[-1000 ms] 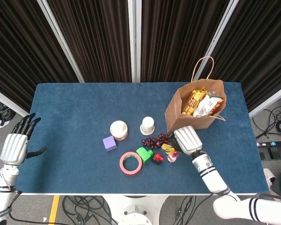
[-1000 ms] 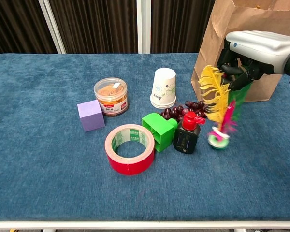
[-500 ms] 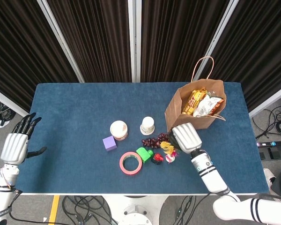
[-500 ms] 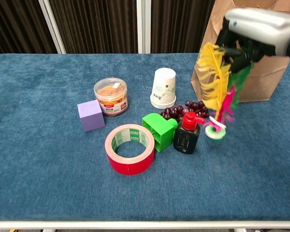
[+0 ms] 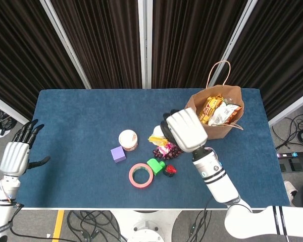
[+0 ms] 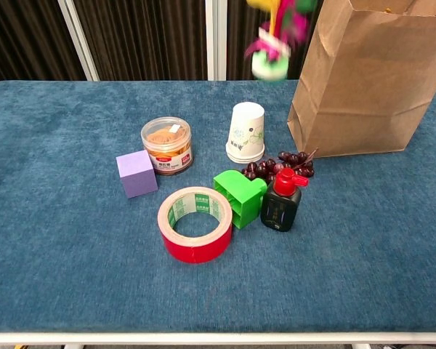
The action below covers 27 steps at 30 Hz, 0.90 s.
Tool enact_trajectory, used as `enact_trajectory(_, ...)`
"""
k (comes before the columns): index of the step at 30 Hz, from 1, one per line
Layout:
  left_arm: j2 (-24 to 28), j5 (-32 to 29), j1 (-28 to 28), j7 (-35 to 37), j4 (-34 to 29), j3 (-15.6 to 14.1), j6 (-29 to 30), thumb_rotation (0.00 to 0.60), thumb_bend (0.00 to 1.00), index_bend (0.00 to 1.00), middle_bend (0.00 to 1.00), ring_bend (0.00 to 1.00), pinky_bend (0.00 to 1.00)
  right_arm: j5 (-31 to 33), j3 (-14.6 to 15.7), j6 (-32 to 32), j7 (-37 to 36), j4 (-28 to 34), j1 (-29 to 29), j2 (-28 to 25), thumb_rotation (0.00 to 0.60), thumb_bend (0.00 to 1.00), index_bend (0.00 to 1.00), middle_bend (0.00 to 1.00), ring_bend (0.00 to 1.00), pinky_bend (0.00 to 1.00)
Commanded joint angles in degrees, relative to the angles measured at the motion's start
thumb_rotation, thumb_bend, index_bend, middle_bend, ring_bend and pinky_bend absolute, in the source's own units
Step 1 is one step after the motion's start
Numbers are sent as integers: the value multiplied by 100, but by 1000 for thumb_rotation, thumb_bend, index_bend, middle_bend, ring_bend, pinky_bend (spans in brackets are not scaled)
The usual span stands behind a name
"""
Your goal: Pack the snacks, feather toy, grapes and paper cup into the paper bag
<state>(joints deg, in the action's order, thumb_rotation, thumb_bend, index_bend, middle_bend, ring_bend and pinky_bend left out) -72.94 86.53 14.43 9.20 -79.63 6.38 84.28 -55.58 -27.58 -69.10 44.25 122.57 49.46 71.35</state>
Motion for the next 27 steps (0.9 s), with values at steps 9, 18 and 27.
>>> enact_trajectory(9,50,16,40,-6,-53,9,-42,600,148,161,136,51,178,695,-933,-760,853,213,641,-962,600,439,986,710,670,838)
enact_trajectory(18,47,48,93,-81,-115,-14,-118,600,147,161,136,52,177,662,-871,-941,430,-154,169,-1728,600,438,994,715,678,844)
enact_trajectory(27,41,58,118,-150,-165,-37,-157,600,147,161,136,52,177,390,-465,-852,-308,-823,-273,-1955,600,438,994,713,678,844)
